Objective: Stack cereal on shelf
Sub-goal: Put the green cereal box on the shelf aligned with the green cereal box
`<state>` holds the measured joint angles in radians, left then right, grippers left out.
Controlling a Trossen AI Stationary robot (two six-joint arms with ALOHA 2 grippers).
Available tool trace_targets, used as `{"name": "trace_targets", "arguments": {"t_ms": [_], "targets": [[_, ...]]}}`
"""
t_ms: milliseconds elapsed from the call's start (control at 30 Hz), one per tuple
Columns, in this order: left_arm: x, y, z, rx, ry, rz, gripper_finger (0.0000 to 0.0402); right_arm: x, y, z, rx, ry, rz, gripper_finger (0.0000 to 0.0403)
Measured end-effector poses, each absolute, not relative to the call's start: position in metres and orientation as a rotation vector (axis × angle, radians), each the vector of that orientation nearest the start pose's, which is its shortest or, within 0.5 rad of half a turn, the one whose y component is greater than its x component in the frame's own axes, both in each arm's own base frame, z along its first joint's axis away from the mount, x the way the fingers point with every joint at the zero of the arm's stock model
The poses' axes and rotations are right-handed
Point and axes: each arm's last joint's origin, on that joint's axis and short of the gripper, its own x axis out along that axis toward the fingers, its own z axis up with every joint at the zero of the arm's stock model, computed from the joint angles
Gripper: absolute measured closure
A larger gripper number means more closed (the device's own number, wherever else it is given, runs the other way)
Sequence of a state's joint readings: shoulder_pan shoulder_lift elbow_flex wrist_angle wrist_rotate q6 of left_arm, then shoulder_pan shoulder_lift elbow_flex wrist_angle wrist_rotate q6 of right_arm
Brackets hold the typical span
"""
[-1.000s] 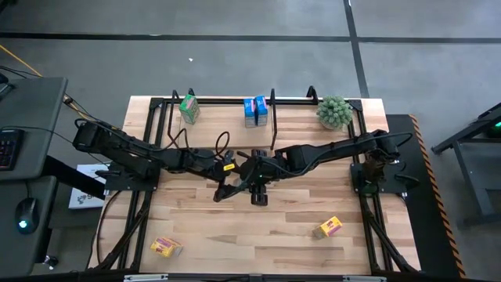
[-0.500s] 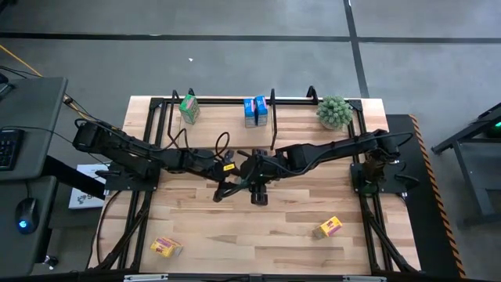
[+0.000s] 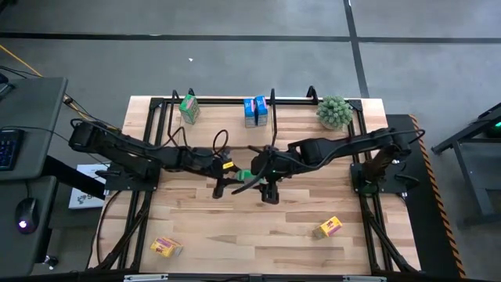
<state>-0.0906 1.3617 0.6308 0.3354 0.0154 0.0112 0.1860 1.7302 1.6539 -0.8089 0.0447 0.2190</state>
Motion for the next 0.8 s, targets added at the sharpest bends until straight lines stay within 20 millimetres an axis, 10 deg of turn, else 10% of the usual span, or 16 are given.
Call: {"name": "trace_targets", "arguments": {"t_ms": [800], "targets": [[0.239,-0.02,0.214,0.008,0.551,-0.028,0.0267,0.32,0.063,0.319,-0.072,1.235,-0.338,0.015]]}}
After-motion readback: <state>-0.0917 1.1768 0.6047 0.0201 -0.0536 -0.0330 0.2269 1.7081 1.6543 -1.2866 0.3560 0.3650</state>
